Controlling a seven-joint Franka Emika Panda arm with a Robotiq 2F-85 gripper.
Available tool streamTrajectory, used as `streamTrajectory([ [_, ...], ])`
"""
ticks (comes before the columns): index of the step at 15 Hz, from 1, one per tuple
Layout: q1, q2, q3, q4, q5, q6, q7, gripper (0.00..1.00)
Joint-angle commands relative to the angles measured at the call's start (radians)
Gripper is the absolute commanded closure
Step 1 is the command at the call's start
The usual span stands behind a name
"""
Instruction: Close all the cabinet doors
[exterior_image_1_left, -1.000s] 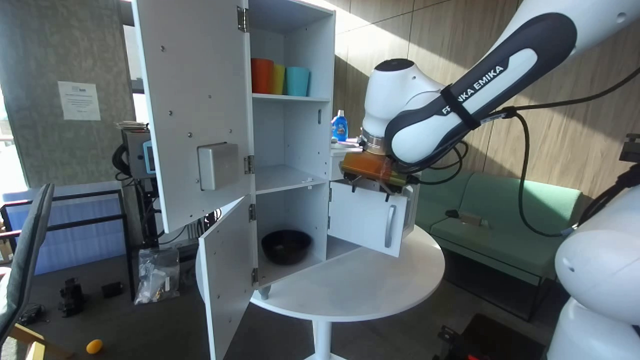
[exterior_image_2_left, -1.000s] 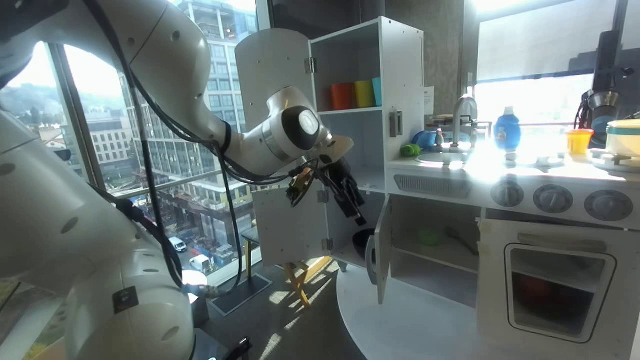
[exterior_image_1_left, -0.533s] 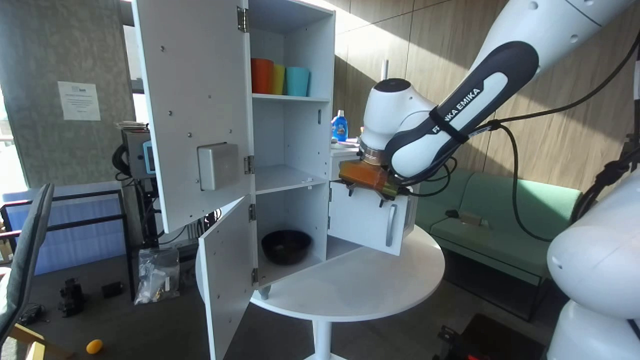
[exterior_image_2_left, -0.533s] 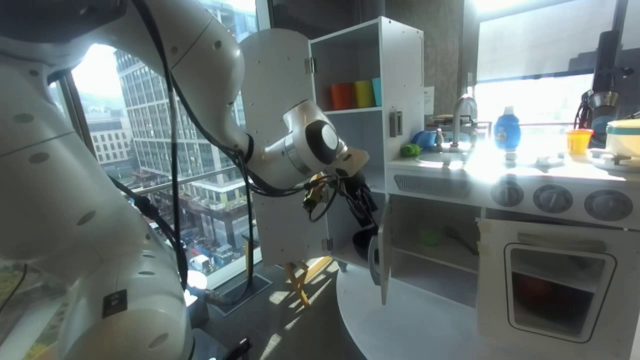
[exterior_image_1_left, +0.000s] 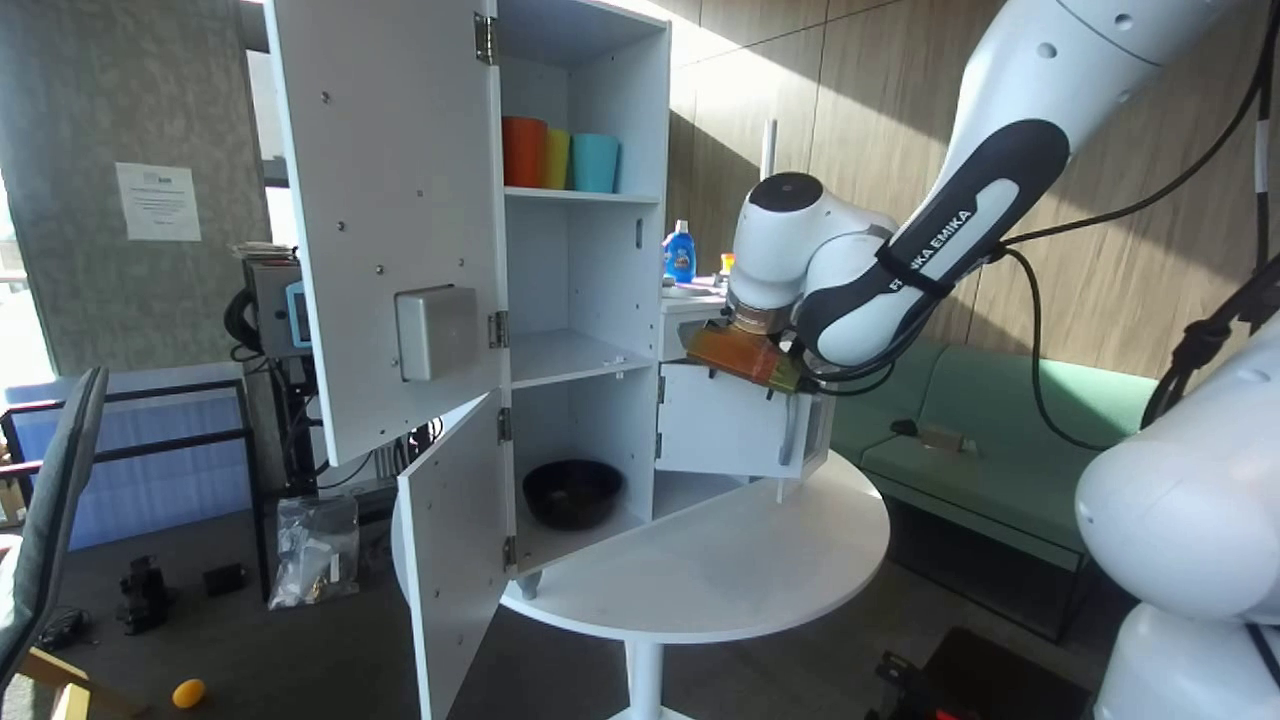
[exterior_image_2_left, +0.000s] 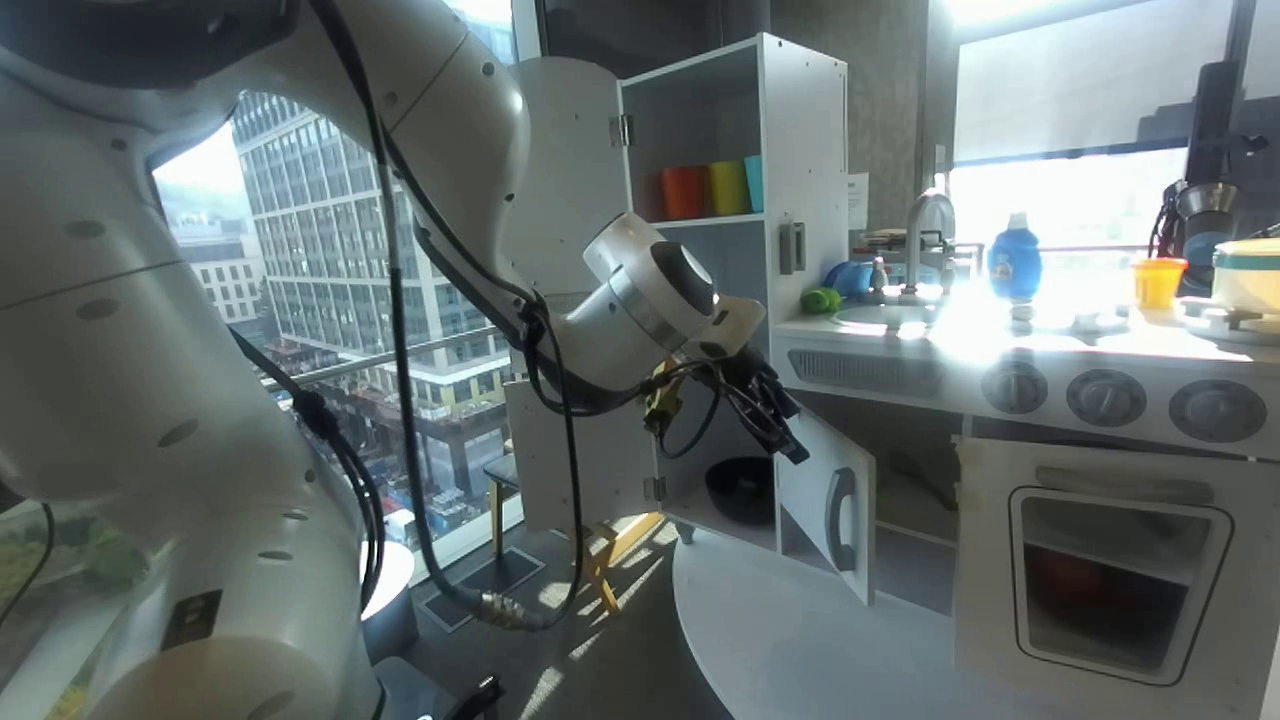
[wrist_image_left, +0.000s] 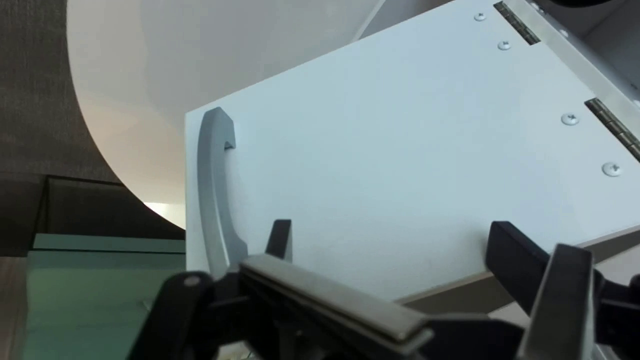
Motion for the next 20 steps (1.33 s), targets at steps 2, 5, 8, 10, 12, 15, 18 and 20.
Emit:
streamTrajectory([
  [2,-0.031,0.086,0.003,0.046,-0.071,0.023,0.078,0.0],
  [5,-0.056,0.119,-0.003,0.074,-0.135,0.055,0.17,0.0],
  [8,-0.088,0.158,-0.026,0.108,-0.193,0.139,0.278,0.0],
  [10,-0.111,0.18,-0.038,0.135,-0.252,0.184,0.338,0.0],
  [12,-0.126,0.208,-0.046,0.166,-0.308,0.213,0.387,0.0],
  [15,-0.135,0.231,-0.058,0.192,-0.355,0.249,0.445,0.0],
  [18,-0.138,0.244,-0.068,0.201,-0.359,0.297,0.473,0.0],
  [20,-0.138,0.243,-0.075,0.195,-0.342,0.311,0.469,0.0],
])
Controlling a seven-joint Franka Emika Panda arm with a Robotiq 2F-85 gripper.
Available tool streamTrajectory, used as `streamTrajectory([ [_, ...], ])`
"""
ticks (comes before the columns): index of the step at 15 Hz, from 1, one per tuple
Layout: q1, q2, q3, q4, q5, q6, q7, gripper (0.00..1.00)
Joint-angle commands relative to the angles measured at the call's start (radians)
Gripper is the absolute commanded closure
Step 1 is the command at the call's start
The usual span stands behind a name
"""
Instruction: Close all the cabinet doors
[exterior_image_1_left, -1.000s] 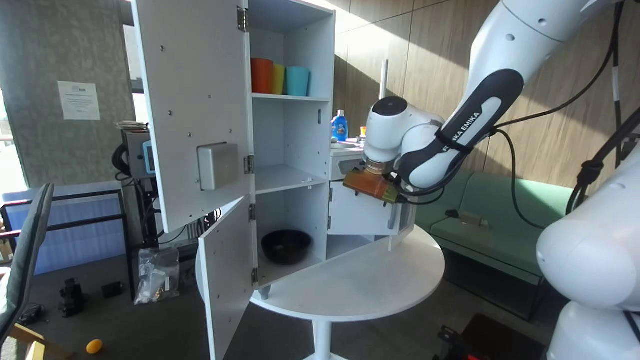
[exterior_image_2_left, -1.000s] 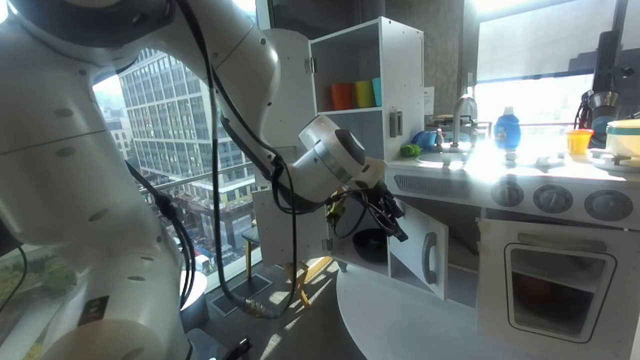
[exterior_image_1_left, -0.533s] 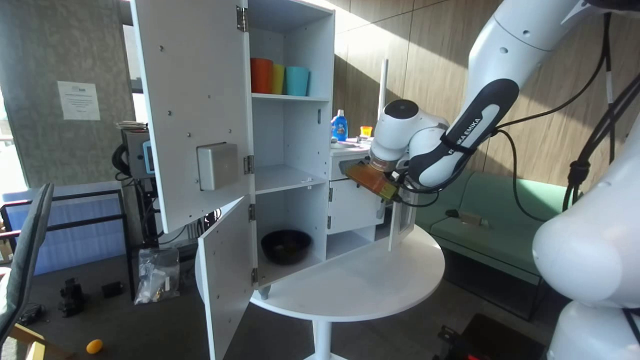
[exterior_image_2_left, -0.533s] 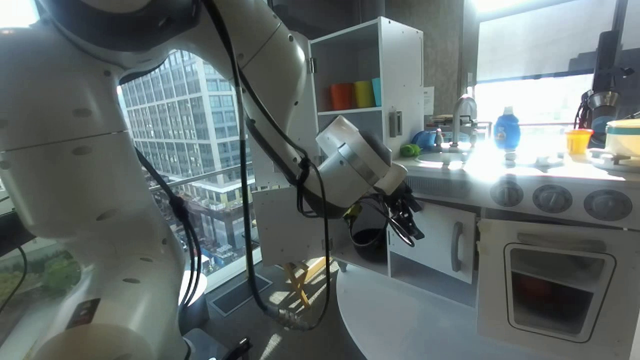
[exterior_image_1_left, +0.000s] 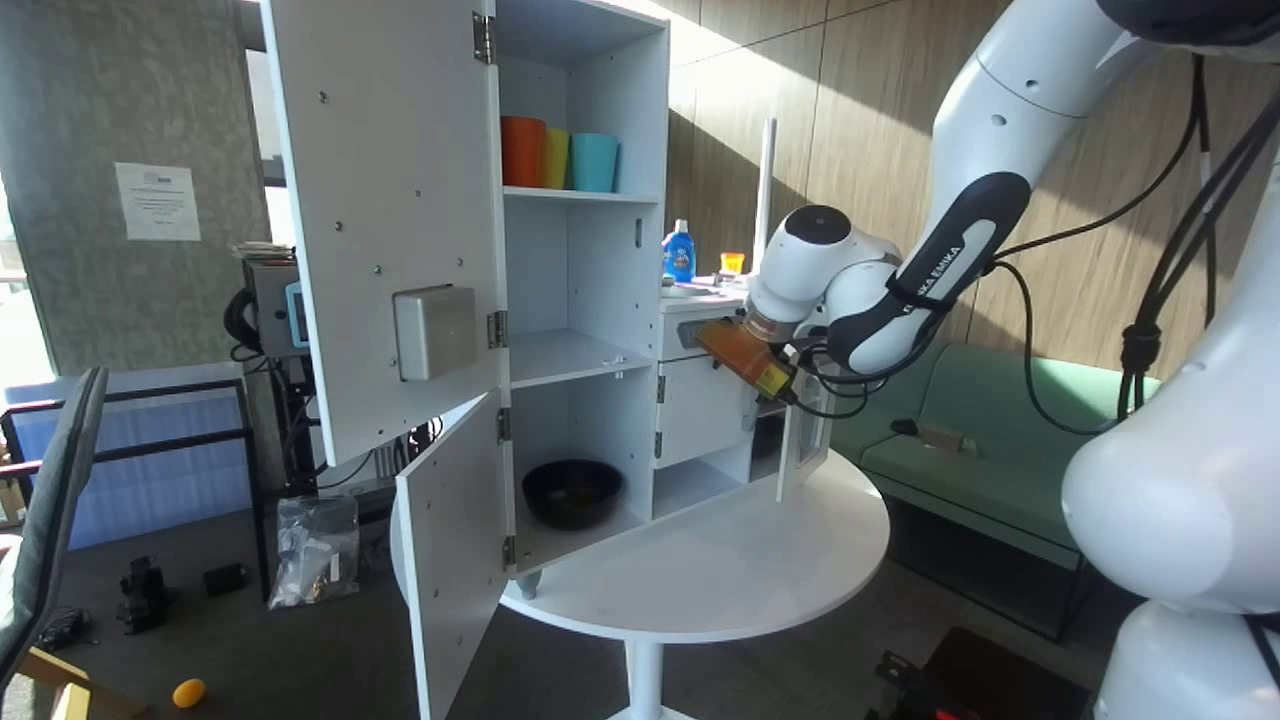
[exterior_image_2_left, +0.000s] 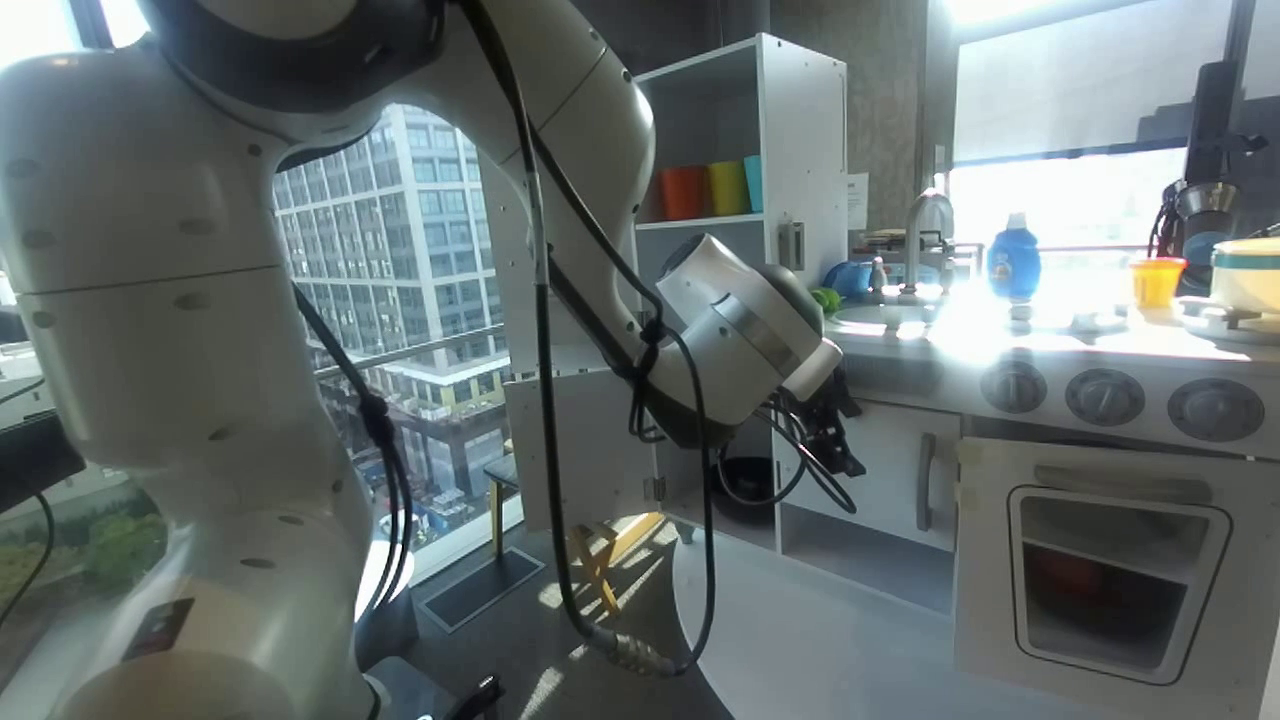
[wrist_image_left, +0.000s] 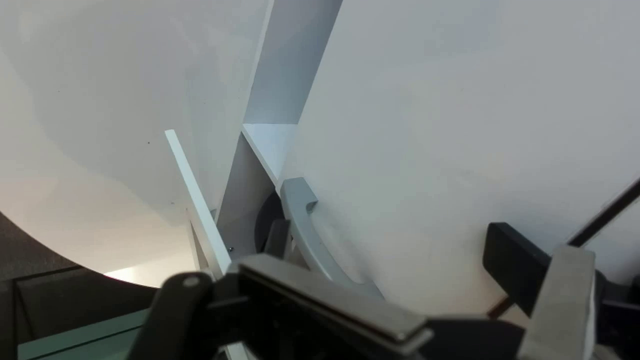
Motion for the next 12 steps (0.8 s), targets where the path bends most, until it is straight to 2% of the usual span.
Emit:
streamTrajectory([
  [1,-0.008,0.014,-0.011,0.016,0.015,0.048,0.008,0.0],
  [5,-0.008,-0.037,-0.025,-0.112,0.258,0.076,-0.161,0.0],
  [8,-0.005,-0.085,-0.04,-0.179,0.386,0.083,-0.237,0.0],
  [12,0.012,-0.178,-0.099,-0.273,0.518,0.107,-0.313,0.0],
])
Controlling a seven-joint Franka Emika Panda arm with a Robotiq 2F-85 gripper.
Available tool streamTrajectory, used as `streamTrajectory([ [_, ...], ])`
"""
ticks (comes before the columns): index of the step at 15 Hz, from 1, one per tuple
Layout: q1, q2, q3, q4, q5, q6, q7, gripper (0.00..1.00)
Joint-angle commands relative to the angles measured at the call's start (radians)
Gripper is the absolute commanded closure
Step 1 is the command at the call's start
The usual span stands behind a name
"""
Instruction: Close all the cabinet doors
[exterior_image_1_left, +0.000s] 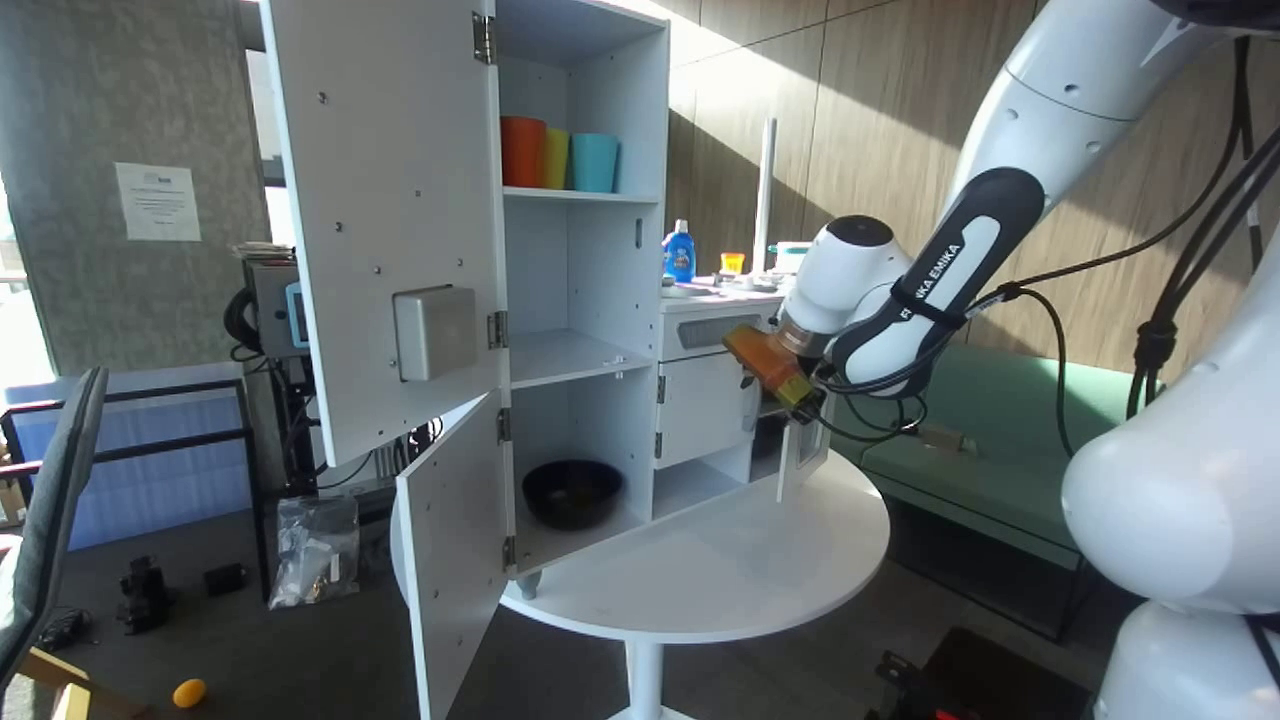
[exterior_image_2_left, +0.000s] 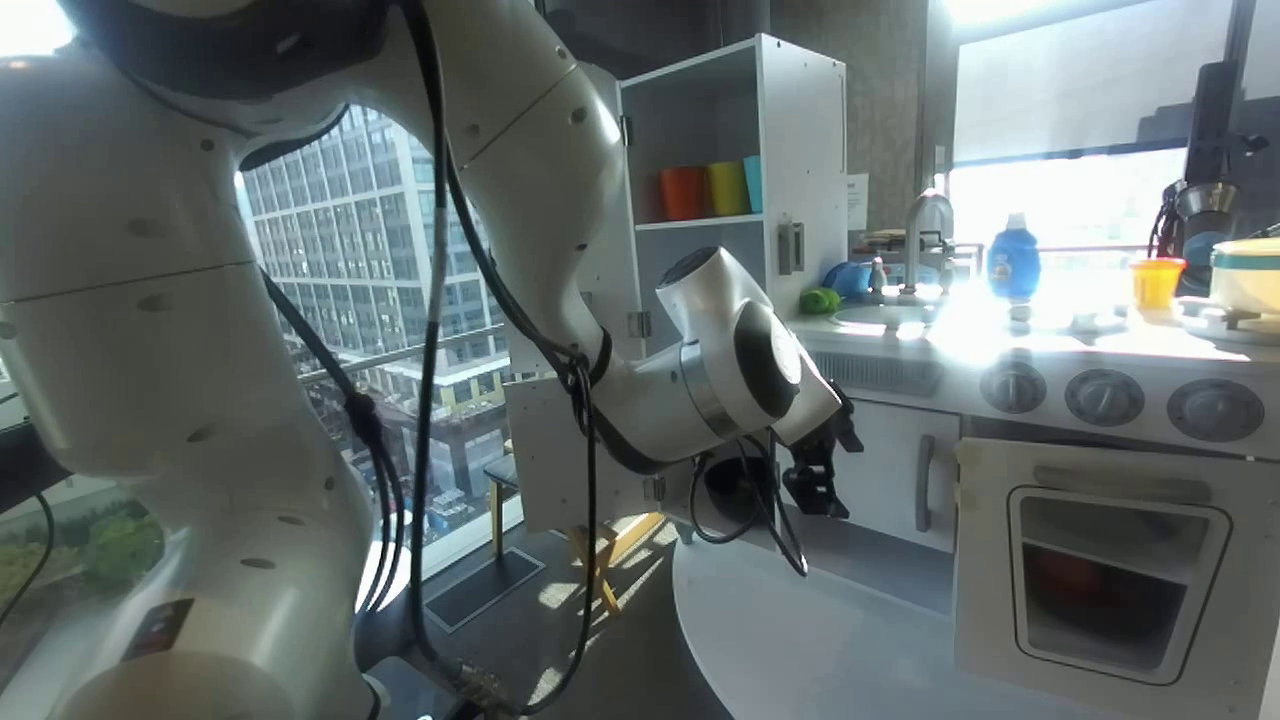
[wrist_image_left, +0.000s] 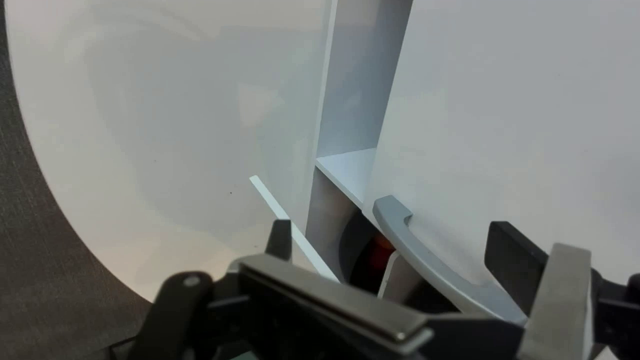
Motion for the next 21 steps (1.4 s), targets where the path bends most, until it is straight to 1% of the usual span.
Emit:
streamTrajectory([
  [1,0.027,-0.106,-0.07,-0.089,0.127,0.02,-0.083,0.0],
  [4,0.084,-0.113,-0.164,-0.097,0.26,-0.011,-0.161,0.0],
  [8,0.16,-0.097,-0.277,-0.055,0.438,-0.08,-0.27,0.0],
  [12,0.23,-0.084,-0.357,0.009,0.607,-0.139,-0.389,0.0],
  [15,0.265,-0.043,-0.39,0.08,0.705,-0.195,-0.458,0.0],
  [16,0.251,-0.025,-0.37,0.102,0.761,-0.223,-0.502,0.0],
  [17,0.253,-0.003,-0.373,0.124,0.785,-0.241,-0.52,0.0],
  [19,0.256,0.041,-0.38,0.157,0.836,-0.255,-0.561,0.0],
  [21,0.26,0.08,-0.388,0.174,0.883,-0.219,-0.6,0.0],
])
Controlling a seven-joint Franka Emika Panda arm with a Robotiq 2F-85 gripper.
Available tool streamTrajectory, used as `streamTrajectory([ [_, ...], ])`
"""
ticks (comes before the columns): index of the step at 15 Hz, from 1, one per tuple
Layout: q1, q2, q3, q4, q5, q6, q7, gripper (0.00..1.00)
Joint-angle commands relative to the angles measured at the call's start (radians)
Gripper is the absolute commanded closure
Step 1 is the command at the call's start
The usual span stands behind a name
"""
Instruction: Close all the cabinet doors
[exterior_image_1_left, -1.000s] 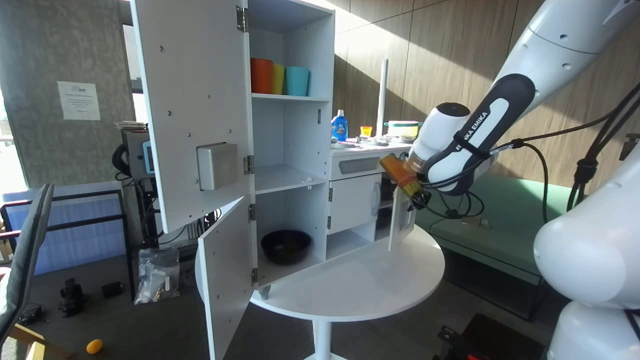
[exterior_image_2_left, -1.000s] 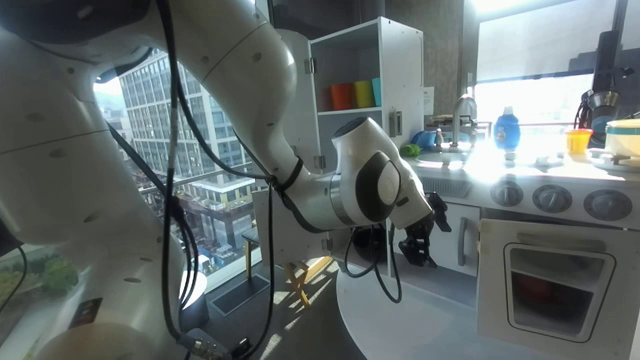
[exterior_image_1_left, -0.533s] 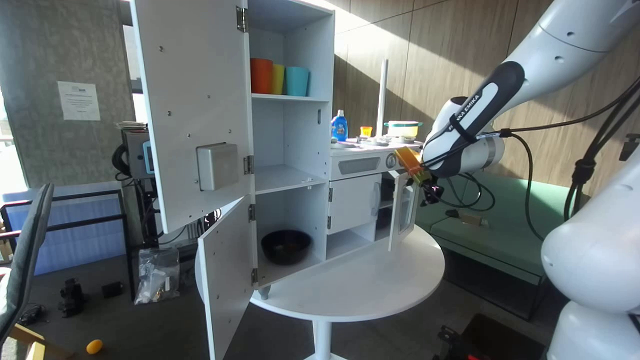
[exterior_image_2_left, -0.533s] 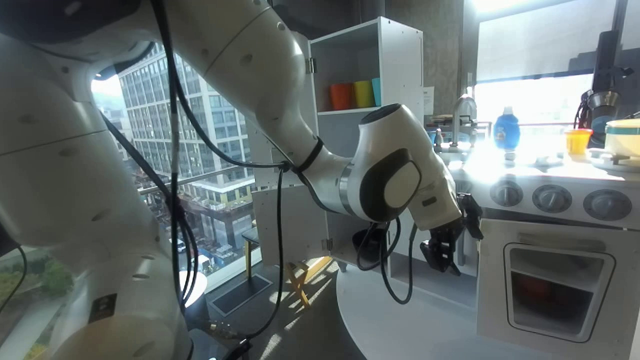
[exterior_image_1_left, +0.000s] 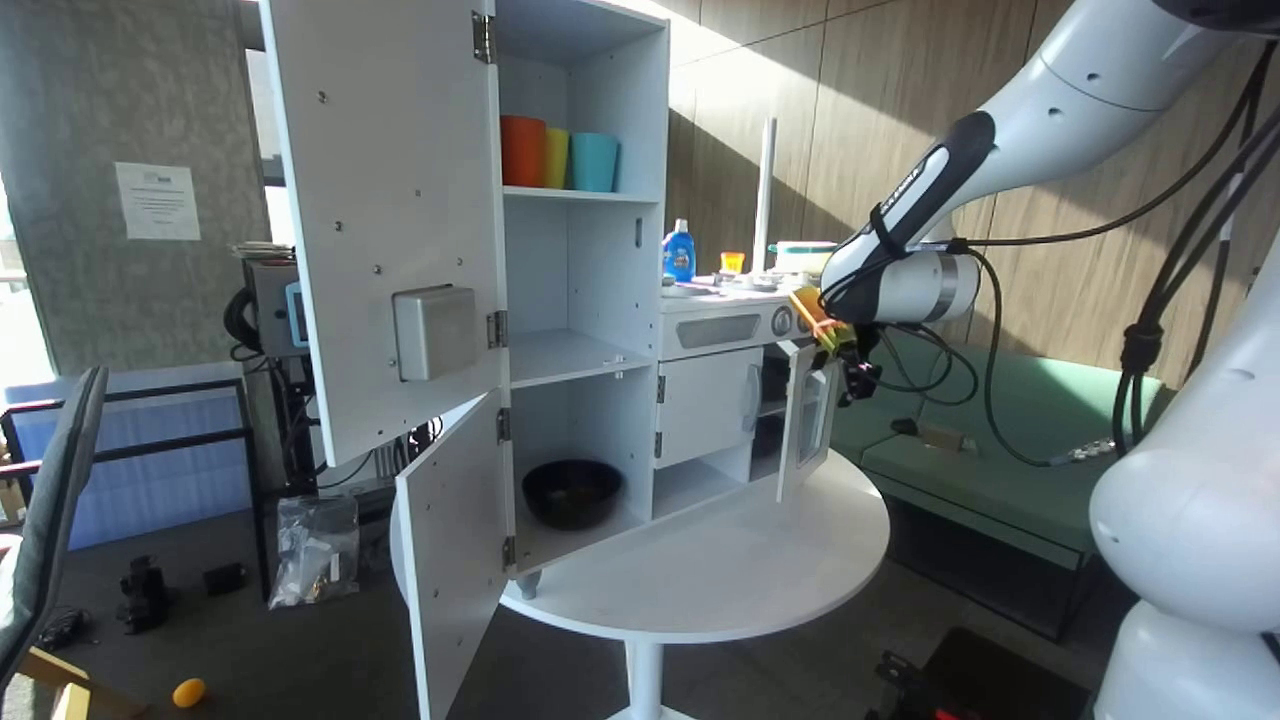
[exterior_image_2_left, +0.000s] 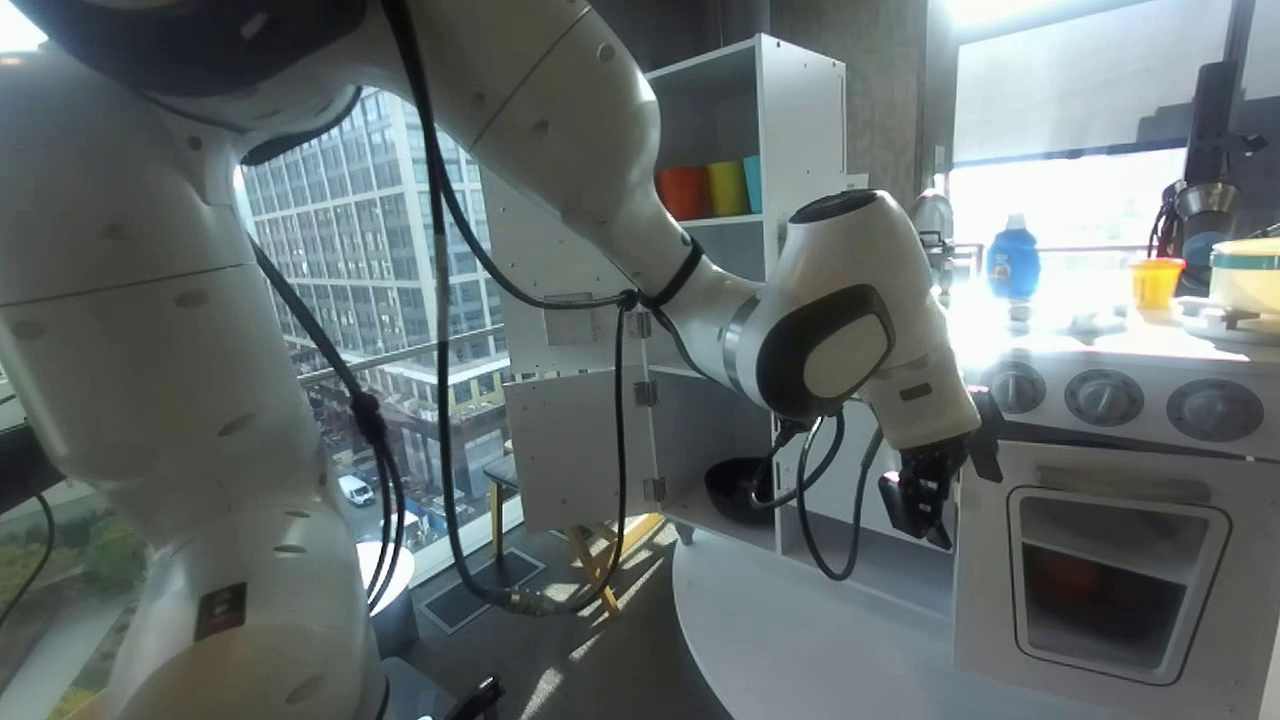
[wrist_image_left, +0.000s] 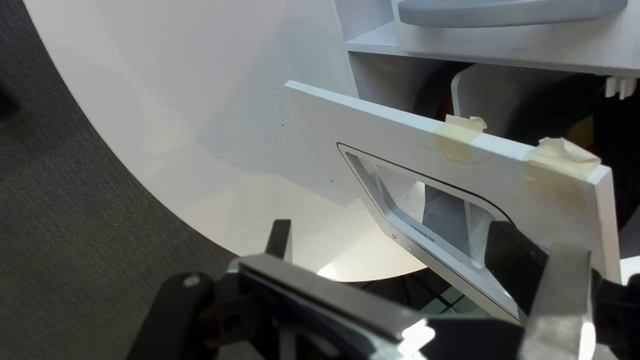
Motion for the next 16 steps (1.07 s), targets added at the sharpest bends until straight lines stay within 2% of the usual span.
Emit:
streamTrajectory([
  [1,0.024,0.086,-0.026,0.065,0.101,0.045,-0.095,0.0],
  [4,0.038,0.122,-0.025,0.075,0.197,0.119,-0.165,0.0],
  [7,0.026,0.144,0.052,0.081,0.42,0.195,-0.308,0.0],
  [9,0.02,0.15,0.113,0.109,0.6,0.183,-0.435,0.0],
  [11,0.009,0.168,0.151,0.147,0.732,0.169,-0.548,0.0],
  [14,-0.006,0.187,0.183,0.193,0.893,0.149,-0.693,0.0],
  [16,-0.012,0.184,0.184,0.195,0.957,0.147,-0.756,0.0],
])
